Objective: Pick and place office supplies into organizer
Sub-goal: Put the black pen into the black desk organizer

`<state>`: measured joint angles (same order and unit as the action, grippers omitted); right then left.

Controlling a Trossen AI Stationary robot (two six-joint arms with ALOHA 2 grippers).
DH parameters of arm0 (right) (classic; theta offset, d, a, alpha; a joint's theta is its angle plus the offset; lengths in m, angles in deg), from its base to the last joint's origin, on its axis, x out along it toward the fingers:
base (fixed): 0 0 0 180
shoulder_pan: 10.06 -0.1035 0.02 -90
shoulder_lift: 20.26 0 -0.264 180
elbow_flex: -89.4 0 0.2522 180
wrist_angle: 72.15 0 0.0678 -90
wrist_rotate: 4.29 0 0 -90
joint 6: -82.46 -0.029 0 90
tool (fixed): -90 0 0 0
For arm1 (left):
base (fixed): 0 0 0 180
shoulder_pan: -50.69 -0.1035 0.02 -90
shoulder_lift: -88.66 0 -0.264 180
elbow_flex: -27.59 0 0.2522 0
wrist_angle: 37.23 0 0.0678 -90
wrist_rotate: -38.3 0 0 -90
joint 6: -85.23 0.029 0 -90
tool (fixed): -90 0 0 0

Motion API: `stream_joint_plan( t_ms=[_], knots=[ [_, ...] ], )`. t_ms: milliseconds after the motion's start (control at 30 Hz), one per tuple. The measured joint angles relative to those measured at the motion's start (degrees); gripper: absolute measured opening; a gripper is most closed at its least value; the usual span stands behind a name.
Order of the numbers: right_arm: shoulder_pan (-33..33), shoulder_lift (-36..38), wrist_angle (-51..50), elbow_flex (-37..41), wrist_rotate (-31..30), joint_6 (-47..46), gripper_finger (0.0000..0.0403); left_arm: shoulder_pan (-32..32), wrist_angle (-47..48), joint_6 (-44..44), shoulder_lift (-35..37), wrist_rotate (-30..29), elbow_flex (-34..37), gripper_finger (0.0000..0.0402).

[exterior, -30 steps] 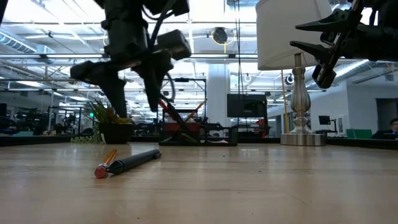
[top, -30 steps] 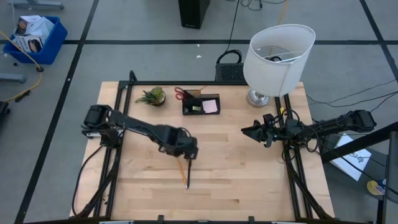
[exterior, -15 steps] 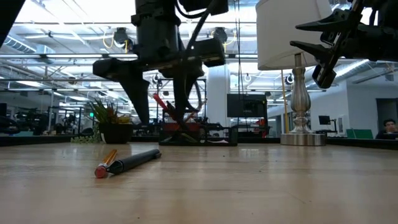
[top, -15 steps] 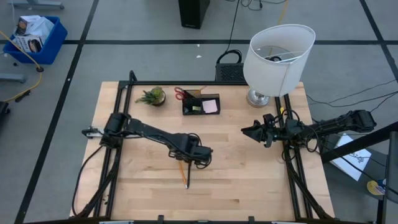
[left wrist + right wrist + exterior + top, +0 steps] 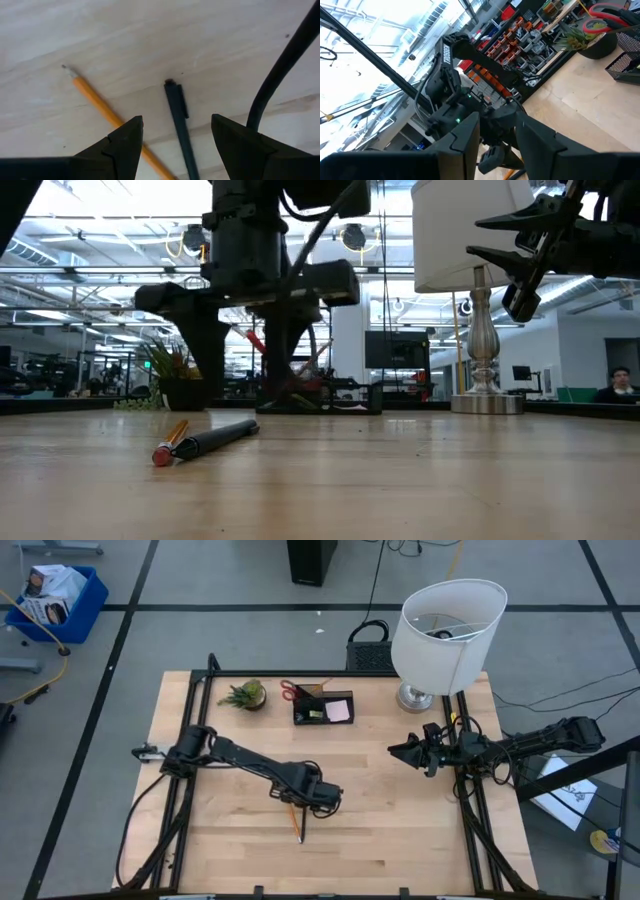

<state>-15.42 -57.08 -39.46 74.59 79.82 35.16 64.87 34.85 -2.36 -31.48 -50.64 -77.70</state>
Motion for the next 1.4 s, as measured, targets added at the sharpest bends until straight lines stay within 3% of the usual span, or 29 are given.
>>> stream_joint_plan(
  t_ms=[467, 1400],
  knots=[
    [0.0, 0.0, 0.0, 0.0, 0.0, 0.0, 0.0116, -0.3, -1.8, 1.4, -1.4, -3.7, 0.0, 0.0239],
    [0.0, 0.0, 0.0, 0.0, 0.0, 0.0, 0.0116, 0.0, -6.0, 1.5, -4.7, -0.6, 0.4, 0.0239]
  ],
)
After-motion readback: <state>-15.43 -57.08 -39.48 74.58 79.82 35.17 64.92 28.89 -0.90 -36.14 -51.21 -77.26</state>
